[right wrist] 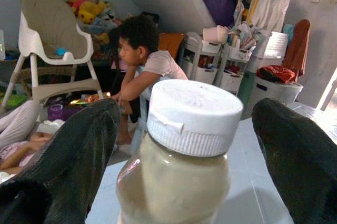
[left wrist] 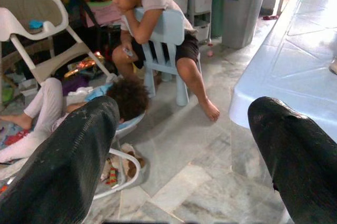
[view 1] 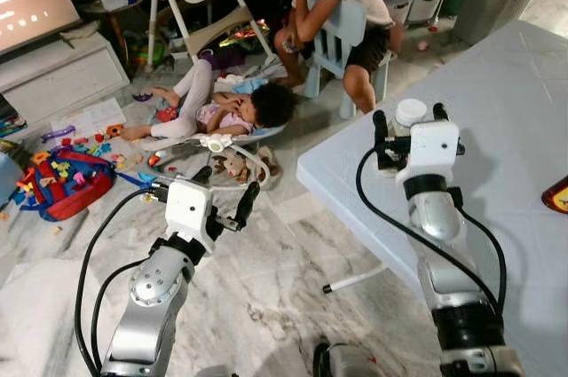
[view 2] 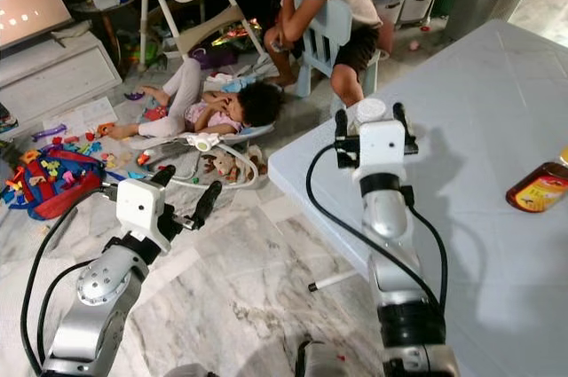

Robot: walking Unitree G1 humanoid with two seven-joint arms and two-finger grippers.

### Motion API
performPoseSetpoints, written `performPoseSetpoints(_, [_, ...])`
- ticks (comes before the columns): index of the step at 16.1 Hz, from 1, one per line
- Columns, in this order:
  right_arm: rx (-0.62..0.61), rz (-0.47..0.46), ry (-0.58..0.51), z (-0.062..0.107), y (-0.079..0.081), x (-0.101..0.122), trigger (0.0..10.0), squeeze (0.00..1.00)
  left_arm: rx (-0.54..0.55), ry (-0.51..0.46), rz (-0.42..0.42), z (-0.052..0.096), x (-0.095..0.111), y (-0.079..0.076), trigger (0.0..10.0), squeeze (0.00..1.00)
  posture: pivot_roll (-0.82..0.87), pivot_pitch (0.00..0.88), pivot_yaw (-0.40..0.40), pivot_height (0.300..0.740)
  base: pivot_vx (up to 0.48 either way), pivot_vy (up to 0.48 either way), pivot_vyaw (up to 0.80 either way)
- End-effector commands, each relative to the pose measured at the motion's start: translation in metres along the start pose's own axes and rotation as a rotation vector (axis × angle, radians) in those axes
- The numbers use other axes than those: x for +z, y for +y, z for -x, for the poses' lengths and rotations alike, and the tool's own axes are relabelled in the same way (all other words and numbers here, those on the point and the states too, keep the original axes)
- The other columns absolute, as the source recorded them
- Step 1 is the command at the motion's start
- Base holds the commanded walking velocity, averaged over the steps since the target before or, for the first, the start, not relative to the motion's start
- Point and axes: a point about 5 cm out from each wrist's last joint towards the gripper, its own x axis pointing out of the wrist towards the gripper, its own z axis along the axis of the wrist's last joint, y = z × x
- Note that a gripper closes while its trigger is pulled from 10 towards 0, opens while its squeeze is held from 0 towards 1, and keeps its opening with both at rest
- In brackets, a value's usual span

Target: Restocking fridge

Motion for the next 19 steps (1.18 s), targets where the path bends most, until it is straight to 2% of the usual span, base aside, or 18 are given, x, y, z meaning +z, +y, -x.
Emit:
performPoseSetpoints(1, [-0.015, -0.019, -0.008, -0.004, -0.001, 0.001, 10.0, 0.12, -0.001, 0.005, -0.005, 0.002, 0.002, 0.002, 10.0, 0.00, 0.03, 0.090, 0.056, 0.740, 0.000, 0.000, 0.00])
performPoseSetpoints(5, [-0.010, -0.043, -0.017, -0.014, 0.003, 0.004, 10.0, 0.11, -0.008, 0.010, -0.010, 0.003, 0.002, 0.002, 10.0, 0.00, 0.03, 0.093, 0.067, 0.740, 0.000, 0.000, 0.00])
performPoseSetpoints(6, [-0.016, -0.079, -0.018, -0.022, 0.007, 0.005, 10.0, 0.11, -0.012, 0.014, -0.012, 0.003, 0.002, 0.002, 10.0, 0.00, 0.03, 0.094, 0.069, 0.740, 0.000, 0.000, 0.00])
performPoseSetpoints(9, [-0.002, -0.086, -0.036, -0.031, 0.013, 0.009, 10.0, 0.09, -0.013, 0.016, -0.014, 0.003, 0.002, 0.002, 10.0, 0.00, 0.04, 0.092, 0.067, 0.740, 0.000, 0.000, 0.00])
performPoseSetpoints(10, [-0.004, -0.093, -0.039, -0.033, 0.014, 0.010, 6.7, 0.04, -0.011, 0.017, -0.015, 0.003, 0.002, 0.002, 10.0, 0.00, 0.04, 0.092, 0.067, 0.740, 0.000, 0.000, 0.00])
performPoseSetpoints(11, [-0.004, -0.096, -0.043, -0.034, 0.014, 0.010, 0.0, 0.00, -0.009, 0.018, -0.016, 0.003, 0.002, 0.002, 10.0, 0.00, 0.05, 0.091, 0.063, 0.740, 0.000, 0.000, 0.00])
performPoseSetpoints(19, [0.011, -0.087, -0.034, -0.026, 0.018, 0.003, 0.0, 0.00, -0.014, 0.021, -0.014, 0.002, 0.002, 0.000, 10.0, 0.00, 0.04, 0.083, 0.058, 0.740, 0.000, 0.000, 0.00])
